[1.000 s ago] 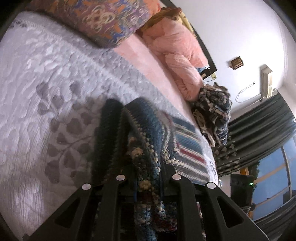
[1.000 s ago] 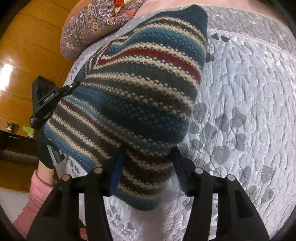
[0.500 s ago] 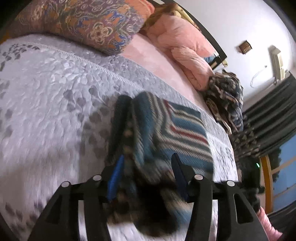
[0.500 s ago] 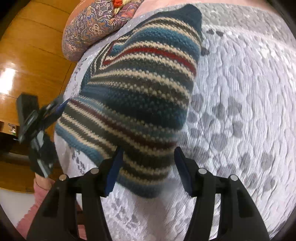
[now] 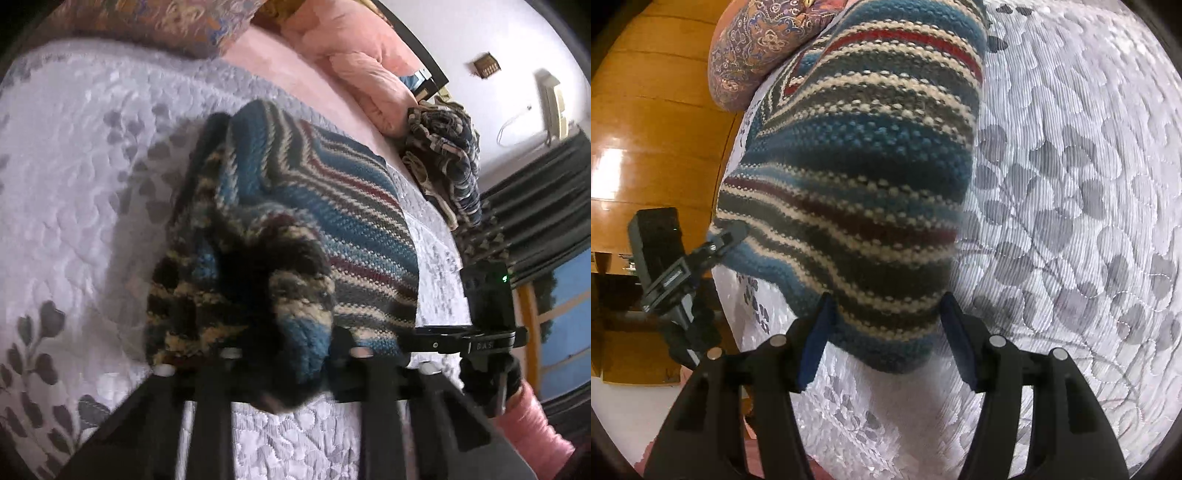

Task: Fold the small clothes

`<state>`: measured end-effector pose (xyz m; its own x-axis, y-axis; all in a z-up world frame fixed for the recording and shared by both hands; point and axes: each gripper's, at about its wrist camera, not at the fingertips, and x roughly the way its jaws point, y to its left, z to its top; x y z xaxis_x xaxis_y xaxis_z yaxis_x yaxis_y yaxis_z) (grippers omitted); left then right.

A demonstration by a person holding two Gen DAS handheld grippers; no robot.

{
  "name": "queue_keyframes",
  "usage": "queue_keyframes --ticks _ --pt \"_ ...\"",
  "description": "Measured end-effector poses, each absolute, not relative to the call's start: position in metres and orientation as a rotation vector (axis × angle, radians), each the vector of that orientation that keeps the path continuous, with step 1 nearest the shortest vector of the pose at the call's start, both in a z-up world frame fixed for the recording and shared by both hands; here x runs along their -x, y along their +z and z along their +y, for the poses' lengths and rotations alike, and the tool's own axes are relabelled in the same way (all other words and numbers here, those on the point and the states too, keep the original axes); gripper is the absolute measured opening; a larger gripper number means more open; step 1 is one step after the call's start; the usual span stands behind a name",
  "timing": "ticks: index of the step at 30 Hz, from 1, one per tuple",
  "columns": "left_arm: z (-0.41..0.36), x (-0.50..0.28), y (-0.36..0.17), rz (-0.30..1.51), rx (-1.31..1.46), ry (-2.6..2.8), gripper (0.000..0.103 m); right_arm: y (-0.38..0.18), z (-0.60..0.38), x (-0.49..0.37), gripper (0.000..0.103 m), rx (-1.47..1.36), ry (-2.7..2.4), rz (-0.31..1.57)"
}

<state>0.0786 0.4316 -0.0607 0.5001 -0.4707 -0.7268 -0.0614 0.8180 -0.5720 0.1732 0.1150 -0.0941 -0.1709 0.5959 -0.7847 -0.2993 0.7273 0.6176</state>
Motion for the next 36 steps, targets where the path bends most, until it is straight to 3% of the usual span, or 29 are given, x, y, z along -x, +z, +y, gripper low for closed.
queue_keyframes --ticks 7,11,15,24,28,30,34,36 --pt "0.464 -0.064 -0.039 0.966 0.574 -0.267 0.011 -0.090 0.122 -0.175 0.057 -0.237 0.837 1.548" --pt "0.469 -0.064 -0.072 1.031 0.549 -0.246 0.011 -0.094 0.125 -0.172 0.055 -0.187 0.817 1.549" --pt "0.470 -0.068 -0.092 1.044 0.564 -0.257 0.012 -0.105 0.125 -0.170 0.044 -0.181 0.805 1.565" --pt "0.463 -0.066 -0.090 1.019 0.531 -0.283 0.022 -0.119 0.133 -0.163 0.036 -0.144 0.802 1.534" --pt "0.462 -0.065 -0.083 1.029 0.549 -0.296 0.036 -0.110 0.143 -0.156 0.040 -0.087 0.797 1.510" --pt "0.465 -0.063 -0.072 1.038 0.557 -0.293 0.042 -0.100 0.148 -0.153 0.050 -0.032 0.786 1.478" --pt "0.483 -0.051 -0.036 0.937 0.537 -0.224 0.069 -0.072 0.146 -0.158 0.054 0.016 0.719 1.374" --pt "0.489 -0.059 -0.023 0.905 0.522 -0.194 0.072 -0.063 0.147 -0.163 0.054 0.051 0.653 1.320"
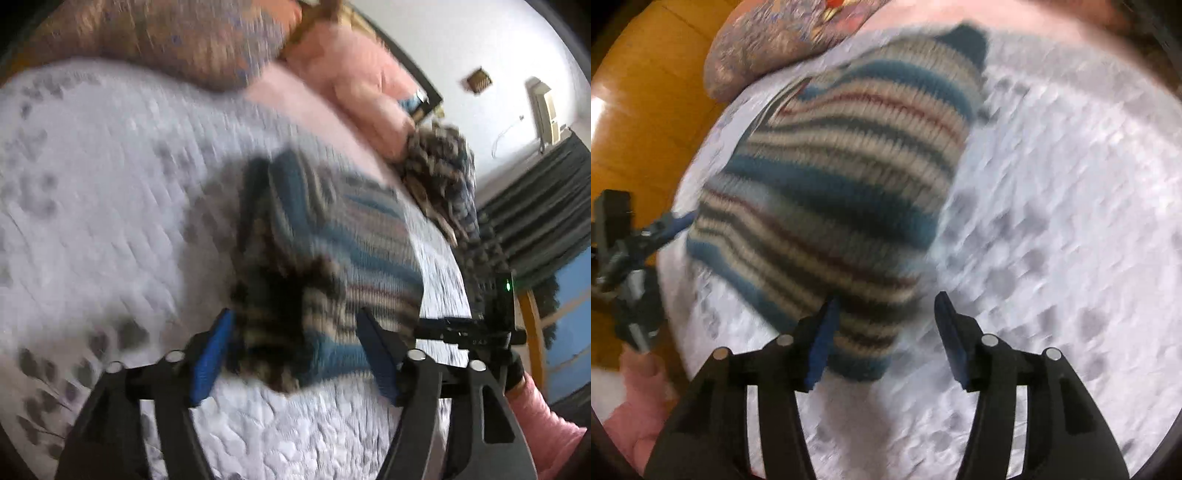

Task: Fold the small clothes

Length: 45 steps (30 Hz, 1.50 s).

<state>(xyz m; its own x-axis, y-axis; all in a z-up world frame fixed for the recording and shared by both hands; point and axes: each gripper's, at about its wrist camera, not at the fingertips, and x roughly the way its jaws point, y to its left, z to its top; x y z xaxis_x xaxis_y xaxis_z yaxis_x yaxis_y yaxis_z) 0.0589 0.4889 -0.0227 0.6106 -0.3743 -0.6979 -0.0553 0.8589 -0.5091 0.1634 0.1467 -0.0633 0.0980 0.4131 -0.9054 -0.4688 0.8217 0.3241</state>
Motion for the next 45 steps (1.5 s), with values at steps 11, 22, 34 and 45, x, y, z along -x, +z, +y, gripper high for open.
queue_keyframes --ticks 11,22,34,45 --pt "0.484 -0.180 -0.051 0.959 0.590 -0.142 0.072 -0.067 0.174 -0.183 0.059 0.042 0.583 1.310" --pt "0.474 -0.194 -0.065 0.965 0.601 -0.141 0.020 -0.067 0.171 -0.180 0.063 0.127 0.565 1.259" --pt "0.470 -0.173 -0.030 0.855 0.477 -0.118 0.014 -0.064 0.176 -0.171 0.063 0.183 0.549 1.210" --pt "0.482 -0.181 -0.074 0.926 0.472 -0.070 0.015 -0.063 0.180 -0.168 0.063 0.210 0.543 1.190"
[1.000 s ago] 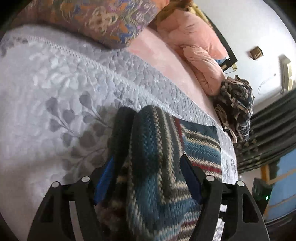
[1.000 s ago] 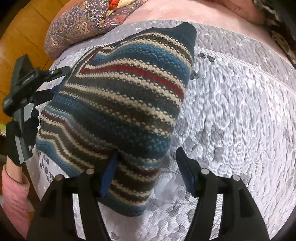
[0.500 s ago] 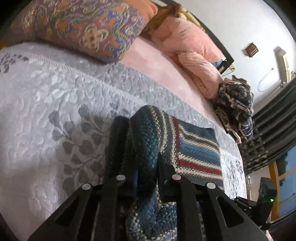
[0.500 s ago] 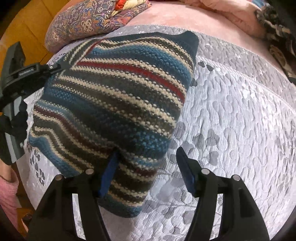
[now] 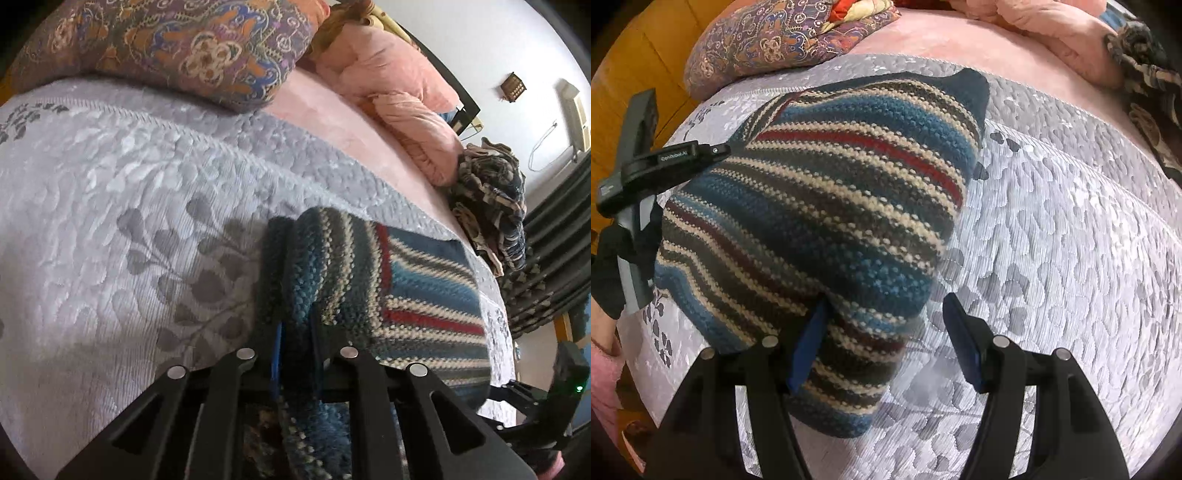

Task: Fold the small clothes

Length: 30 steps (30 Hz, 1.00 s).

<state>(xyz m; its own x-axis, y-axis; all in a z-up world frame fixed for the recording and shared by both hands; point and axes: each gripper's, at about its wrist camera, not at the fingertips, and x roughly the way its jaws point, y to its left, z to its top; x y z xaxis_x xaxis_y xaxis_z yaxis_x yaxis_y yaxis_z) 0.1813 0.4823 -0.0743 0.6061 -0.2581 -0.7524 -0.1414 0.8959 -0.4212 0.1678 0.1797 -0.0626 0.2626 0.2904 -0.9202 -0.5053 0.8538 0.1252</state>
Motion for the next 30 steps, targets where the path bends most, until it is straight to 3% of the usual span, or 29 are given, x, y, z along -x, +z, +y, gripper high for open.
queue_keyframes --ticks 3,5,8,14,30 --pt "0.481 -0.180 -0.072 0.934 0.466 -0.061 0.018 -0.062 0.181 -0.167 0.063 0.219 0.539 1.184" --pt "0.483 -0.176 -0.065 0.929 0.476 -0.049 0.029 -0.061 0.181 -0.166 0.063 0.225 0.537 1.180" --pt "0.487 -0.161 -0.040 0.865 0.474 0.000 0.032 -0.061 0.181 -0.166 0.063 0.222 0.539 1.179" --pt "0.441 -0.116 0.000 0.805 0.343 -0.059 0.044 -0.061 0.181 -0.166 0.063 0.219 0.540 1.183" --pt "0.420 -0.116 -0.061 0.962 0.188 -0.014 0.053 -0.063 0.183 -0.163 0.064 0.222 0.552 1.190"
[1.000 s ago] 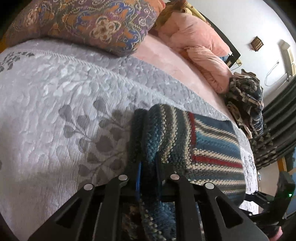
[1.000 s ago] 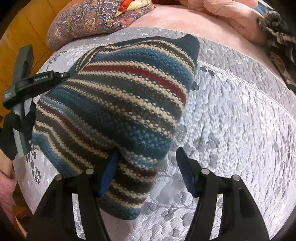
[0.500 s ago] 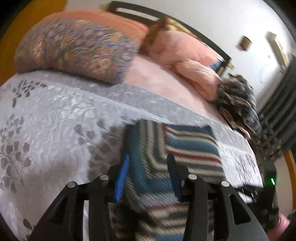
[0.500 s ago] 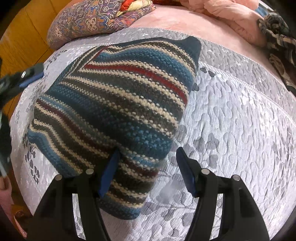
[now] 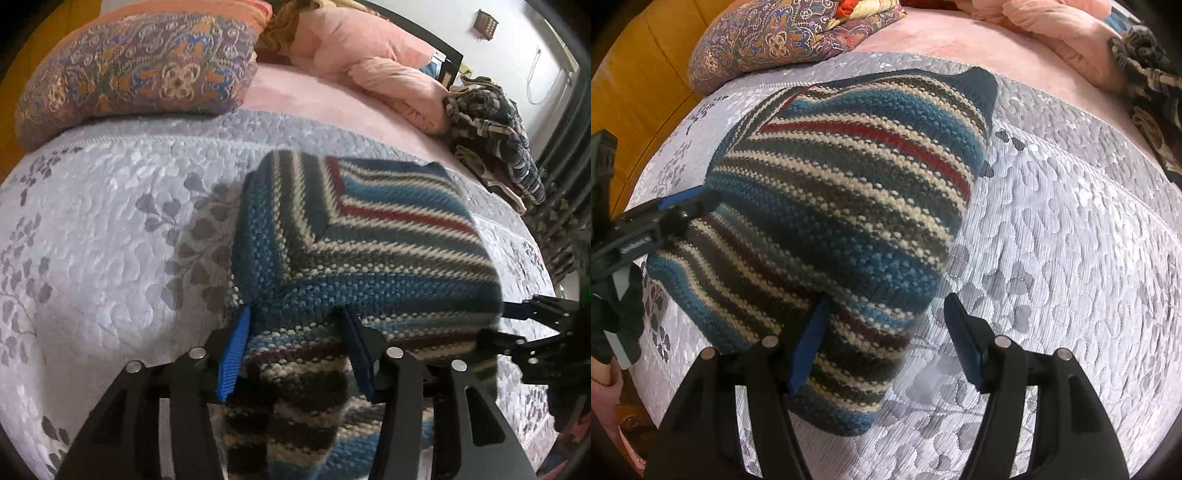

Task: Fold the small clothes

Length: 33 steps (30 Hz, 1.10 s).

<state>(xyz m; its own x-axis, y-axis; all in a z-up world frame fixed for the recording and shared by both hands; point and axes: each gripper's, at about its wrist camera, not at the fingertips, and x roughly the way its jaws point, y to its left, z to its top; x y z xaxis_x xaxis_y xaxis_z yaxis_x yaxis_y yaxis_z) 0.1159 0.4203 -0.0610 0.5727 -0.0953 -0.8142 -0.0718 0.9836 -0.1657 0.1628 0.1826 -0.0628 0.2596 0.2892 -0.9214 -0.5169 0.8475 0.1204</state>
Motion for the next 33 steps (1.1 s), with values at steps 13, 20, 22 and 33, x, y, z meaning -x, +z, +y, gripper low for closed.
queue_keyframes --ticks 13,20,22,33 --pt "0.447 -0.114 -0.031 0.960 0.342 -0.048 0.069 -0.054 0.166 -0.178 0.066 0.087 0.612 1.219" --pt "0.473 -0.130 -0.052 1.052 0.498 -0.085 0.076 -0.043 0.146 -0.199 0.071 -0.038 0.617 1.216" --pt "0.476 -0.137 -0.061 1.076 0.538 -0.114 0.076 -0.046 0.142 -0.207 0.072 -0.104 0.645 1.243" --pt "0.475 -0.166 -0.086 1.102 0.575 -0.238 0.081 -0.076 0.136 -0.229 0.080 -0.316 0.737 1.340"
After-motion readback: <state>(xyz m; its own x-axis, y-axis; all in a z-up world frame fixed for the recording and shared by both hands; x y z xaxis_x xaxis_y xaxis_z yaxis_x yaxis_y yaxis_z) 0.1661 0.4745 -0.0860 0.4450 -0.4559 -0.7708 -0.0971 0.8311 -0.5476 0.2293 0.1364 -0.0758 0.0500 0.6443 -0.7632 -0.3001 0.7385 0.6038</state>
